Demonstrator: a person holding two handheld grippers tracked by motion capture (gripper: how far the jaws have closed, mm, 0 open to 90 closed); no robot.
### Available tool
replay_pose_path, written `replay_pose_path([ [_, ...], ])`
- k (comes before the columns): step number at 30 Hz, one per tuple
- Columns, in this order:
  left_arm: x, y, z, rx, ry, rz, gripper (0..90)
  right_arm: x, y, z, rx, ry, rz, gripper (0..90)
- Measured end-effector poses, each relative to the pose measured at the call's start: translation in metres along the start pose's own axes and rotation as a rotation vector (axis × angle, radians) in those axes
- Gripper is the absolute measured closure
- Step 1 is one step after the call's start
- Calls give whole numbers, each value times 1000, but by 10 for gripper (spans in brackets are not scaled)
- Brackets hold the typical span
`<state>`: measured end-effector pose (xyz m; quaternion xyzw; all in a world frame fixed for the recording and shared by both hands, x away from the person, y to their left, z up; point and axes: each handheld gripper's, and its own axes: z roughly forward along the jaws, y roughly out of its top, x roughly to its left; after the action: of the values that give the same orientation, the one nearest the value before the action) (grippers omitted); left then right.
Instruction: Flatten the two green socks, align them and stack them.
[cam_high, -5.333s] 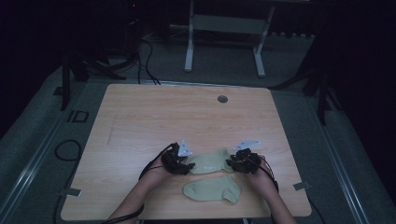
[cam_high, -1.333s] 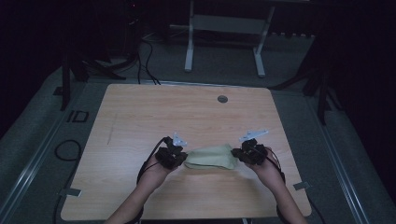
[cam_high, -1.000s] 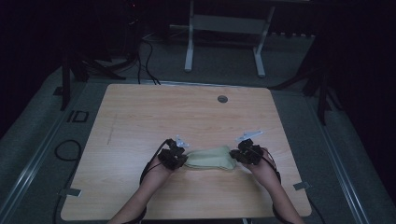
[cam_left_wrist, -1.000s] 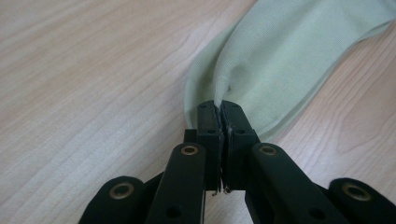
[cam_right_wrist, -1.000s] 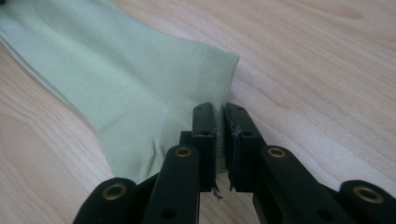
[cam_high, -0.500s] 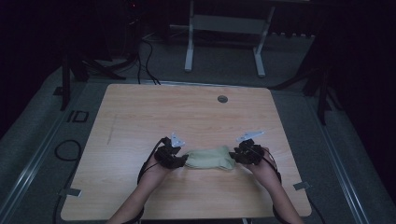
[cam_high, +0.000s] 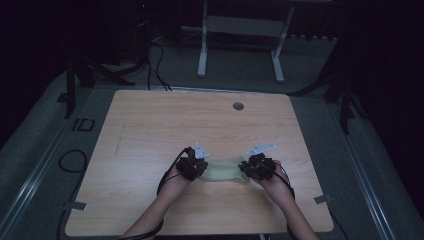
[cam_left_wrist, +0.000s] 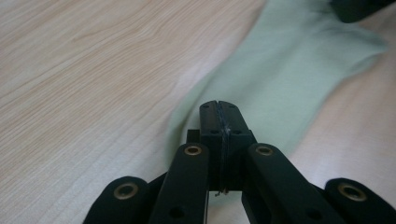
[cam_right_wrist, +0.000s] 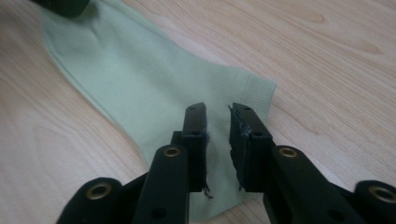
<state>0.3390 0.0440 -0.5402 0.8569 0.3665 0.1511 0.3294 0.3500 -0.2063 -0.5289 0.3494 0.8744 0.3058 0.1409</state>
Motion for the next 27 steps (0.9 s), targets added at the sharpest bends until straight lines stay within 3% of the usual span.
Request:
replay_pose_path([
  [5,7,-9,13,25,13,-16,891,1,-7,10,35,22,-8,689],
  [7,10,-13,12,1,8,-35,891,1,-11,15,50,36,-7,666],
  [10,13,-20,12,-35,4,-49,891,-1,-16,14,23,54,2,659],
  [13,19,-23,10,-44,-13,-102,890,0,-18,13,15,52,-7,663],
  [15,18,-23,8,-36,14,-68,887,0,-18,13,21,50,-13,664],
  [21,11,-22,-3,-36,21,-34,794,1,-15,13,43,49,-15,645],
  [27,1,-16,-13,-65,-6,29,757,6,-11,6,53,35,-37,571],
])
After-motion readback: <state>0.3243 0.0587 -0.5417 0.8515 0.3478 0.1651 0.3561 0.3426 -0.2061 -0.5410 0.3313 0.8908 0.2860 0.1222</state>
